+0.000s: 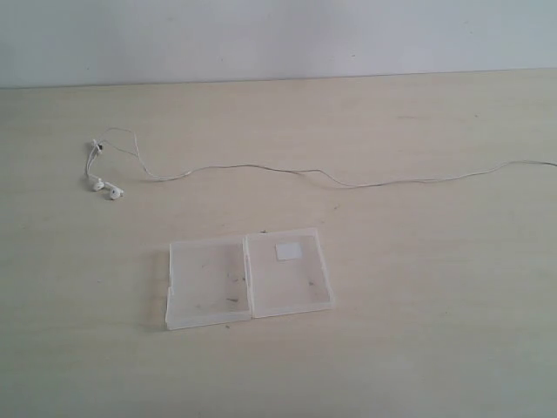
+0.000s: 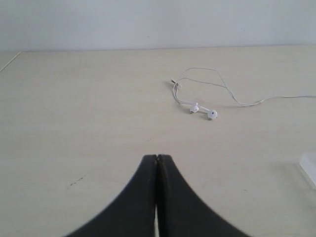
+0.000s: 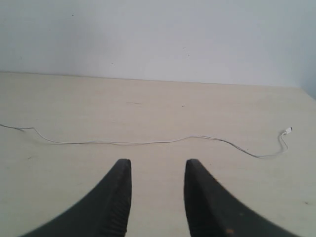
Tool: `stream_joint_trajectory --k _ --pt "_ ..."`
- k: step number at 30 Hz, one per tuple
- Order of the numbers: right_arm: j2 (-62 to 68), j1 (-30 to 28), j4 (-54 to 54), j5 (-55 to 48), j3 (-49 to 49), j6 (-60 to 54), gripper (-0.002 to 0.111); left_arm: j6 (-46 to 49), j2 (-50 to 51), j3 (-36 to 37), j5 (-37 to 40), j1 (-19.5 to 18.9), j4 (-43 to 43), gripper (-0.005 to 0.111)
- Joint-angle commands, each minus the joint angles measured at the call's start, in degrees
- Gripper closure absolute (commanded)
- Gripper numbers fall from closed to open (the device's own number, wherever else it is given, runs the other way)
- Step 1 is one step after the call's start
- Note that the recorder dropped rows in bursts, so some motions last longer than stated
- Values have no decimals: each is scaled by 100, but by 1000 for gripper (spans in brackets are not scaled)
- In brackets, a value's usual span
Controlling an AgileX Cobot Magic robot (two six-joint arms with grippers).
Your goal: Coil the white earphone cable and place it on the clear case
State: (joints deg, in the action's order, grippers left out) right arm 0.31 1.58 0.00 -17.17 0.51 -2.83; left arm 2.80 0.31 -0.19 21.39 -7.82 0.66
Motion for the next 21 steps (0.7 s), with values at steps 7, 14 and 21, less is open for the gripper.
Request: stream_joint_trajectory --k 7,14,21 --pt "-31 -31 973 1382 -22 526 73 -7 -31 19 -23 -16 31 107" --pt "-31 -31 2086 3411 -22 892 73 -7 -31 19 -23 -16 31 107" --pt "-31 -31 2539 4241 -8 1256 73 -7 -31 19 -23 -16 31 107"
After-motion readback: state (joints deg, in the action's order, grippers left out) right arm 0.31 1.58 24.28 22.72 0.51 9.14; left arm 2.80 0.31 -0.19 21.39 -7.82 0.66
